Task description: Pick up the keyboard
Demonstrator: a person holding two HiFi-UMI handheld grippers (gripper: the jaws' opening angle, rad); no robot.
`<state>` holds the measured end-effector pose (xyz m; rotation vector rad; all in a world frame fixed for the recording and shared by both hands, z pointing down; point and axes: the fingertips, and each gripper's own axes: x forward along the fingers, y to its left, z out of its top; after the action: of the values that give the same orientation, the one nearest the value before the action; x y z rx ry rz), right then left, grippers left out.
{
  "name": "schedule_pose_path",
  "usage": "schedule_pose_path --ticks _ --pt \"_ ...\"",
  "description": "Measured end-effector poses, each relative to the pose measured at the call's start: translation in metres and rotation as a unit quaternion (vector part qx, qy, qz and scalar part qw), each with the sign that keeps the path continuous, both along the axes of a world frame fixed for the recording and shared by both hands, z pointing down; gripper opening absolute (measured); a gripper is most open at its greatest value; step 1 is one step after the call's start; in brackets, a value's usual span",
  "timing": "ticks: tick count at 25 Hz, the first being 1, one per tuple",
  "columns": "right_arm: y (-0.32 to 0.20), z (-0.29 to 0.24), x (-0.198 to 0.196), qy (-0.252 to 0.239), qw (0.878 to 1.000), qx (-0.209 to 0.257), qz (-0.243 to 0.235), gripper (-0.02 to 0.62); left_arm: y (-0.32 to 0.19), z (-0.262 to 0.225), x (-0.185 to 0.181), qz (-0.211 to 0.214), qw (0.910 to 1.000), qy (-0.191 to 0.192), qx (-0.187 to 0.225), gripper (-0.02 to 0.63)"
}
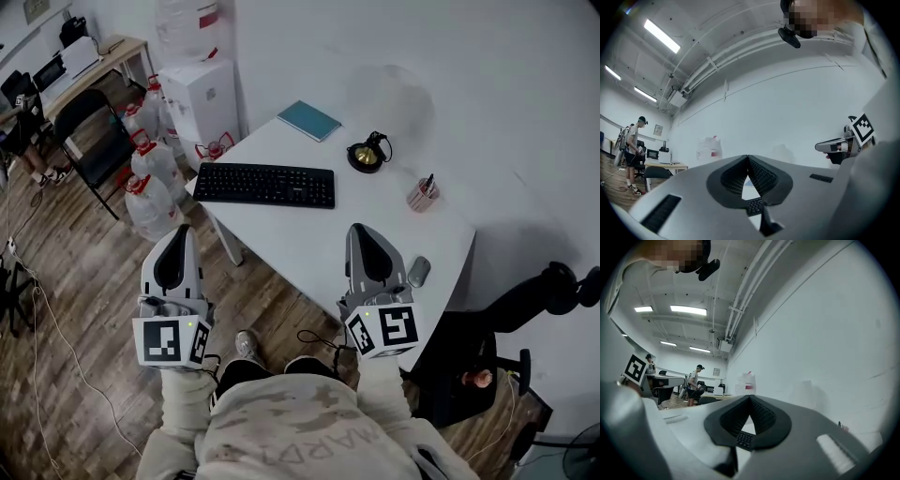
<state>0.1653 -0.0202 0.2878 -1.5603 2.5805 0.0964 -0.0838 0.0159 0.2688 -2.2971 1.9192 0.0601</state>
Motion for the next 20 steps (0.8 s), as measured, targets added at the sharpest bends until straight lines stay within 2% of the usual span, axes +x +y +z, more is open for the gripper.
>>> schedule_pose_path --ticks 11,20 --pt "-0.06 -0.003 -0.05 0.004 0.999 -0.002 0.036 0.011 -0.077 -0.003 -0.056 0.032 0.9995 0.001 -0.003 0.006" --pt "-0.089 0.001 -0.083 -0.001 0.997 -0.007 0.072 0.011 -0.122 0.004 -0.094 0.062 0.998 0.003 -0.009 0.006"
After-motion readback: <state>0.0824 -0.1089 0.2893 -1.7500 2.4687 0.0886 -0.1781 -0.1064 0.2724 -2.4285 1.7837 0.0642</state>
